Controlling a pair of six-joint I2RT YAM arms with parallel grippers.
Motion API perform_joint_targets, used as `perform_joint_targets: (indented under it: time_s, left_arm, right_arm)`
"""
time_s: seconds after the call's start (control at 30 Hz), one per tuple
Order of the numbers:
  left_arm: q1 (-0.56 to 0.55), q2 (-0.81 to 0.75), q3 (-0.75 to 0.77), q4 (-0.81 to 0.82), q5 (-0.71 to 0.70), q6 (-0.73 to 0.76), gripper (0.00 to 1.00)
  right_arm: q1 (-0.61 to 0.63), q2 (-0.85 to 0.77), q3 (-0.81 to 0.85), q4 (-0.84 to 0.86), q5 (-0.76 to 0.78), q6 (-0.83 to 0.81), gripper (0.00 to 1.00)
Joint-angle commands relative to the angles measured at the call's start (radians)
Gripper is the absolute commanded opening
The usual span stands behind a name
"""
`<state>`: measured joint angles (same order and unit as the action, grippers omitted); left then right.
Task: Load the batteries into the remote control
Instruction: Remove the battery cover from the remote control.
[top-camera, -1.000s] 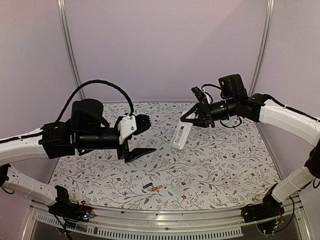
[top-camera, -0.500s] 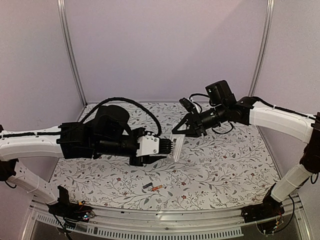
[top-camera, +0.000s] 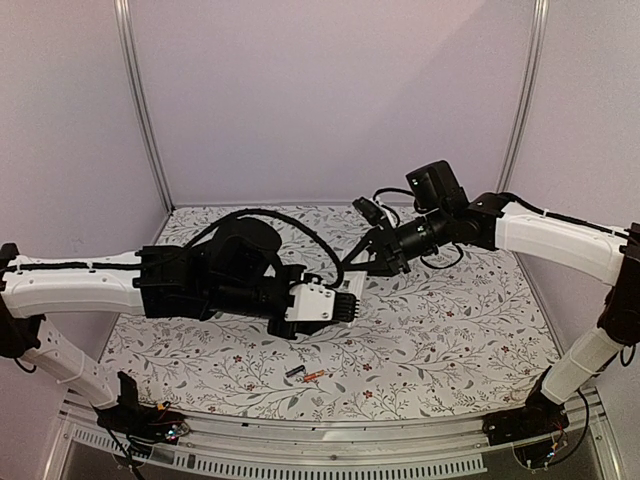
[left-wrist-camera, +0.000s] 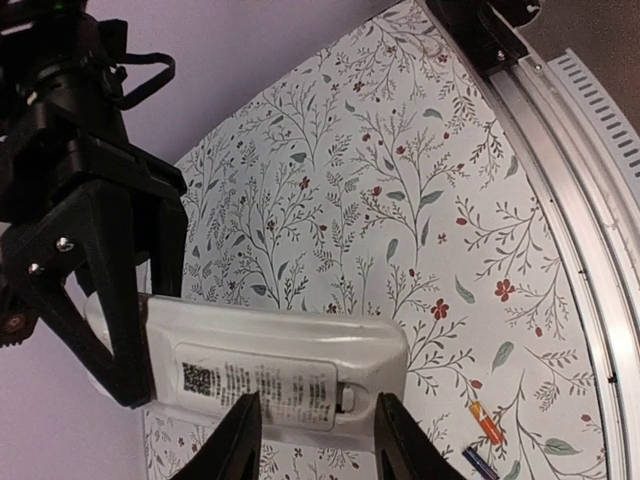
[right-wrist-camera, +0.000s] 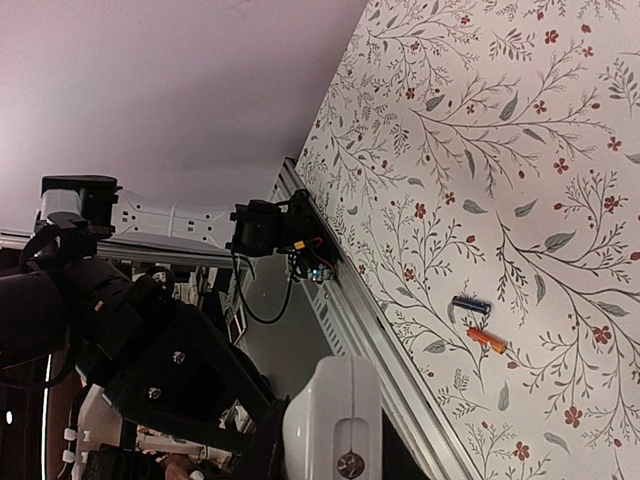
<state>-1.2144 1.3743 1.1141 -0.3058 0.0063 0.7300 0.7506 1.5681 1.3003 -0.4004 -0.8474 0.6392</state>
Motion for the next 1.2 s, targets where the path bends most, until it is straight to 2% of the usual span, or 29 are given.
perform_joint_targets:
  time_s: [0.0, 0.8, 1.17]
  left_arm:
    - [-0.019, 0.028, 0.023, -0.019, -0.042, 0.03, 0.4]
    - [-0.003, 0.09, 0.03, -0.001, -0.118, 0.058, 0.31]
    - [0.005, 0.096, 0.017, 0.006, -0.142, 0.092, 0.31]
  right_arm:
    - [0.007, 0.021, 0.027, 0.0, -0.029, -0.004, 0.0]
    - [0.025, 0.049, 0.055, -0.052, -0.058, -0.062, 0.0]
    - [0.03, 0.056, 0.062, -0.056, -0.09, -0.072, 0.0]
